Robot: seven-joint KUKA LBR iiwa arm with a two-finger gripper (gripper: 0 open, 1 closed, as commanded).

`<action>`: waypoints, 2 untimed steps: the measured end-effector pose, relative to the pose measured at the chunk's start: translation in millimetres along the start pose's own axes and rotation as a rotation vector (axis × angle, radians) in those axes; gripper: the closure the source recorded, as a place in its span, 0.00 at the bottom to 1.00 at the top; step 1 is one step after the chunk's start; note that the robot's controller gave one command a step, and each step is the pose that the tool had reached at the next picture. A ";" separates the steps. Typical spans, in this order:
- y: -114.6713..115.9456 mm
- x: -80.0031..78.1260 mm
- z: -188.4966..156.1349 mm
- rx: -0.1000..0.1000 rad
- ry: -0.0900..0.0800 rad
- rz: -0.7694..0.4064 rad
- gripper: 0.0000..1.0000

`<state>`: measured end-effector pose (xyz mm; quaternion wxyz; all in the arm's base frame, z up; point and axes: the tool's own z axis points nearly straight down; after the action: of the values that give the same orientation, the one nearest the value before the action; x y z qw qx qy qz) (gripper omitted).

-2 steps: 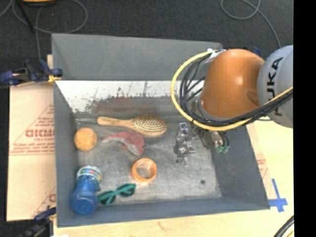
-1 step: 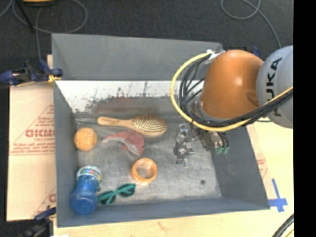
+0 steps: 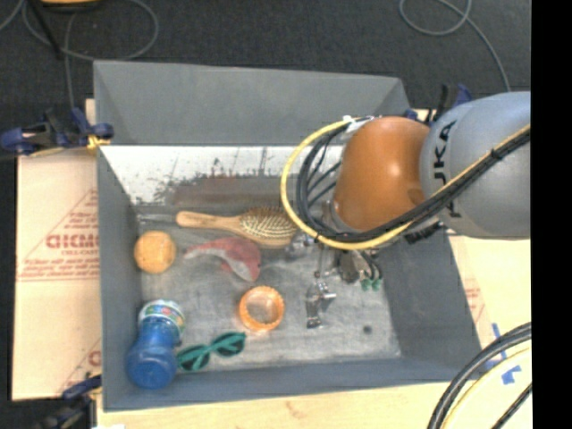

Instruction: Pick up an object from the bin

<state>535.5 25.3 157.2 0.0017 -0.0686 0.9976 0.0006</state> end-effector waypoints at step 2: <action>52.5 -15.5 81.7 0.003 -0.009 -0.125 1.00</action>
Offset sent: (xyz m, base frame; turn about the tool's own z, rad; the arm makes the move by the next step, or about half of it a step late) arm 0.0035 0.0557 -0.0869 -0.1270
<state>543.9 79.6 75.6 0.0062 -0.1310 0.9914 -0.0010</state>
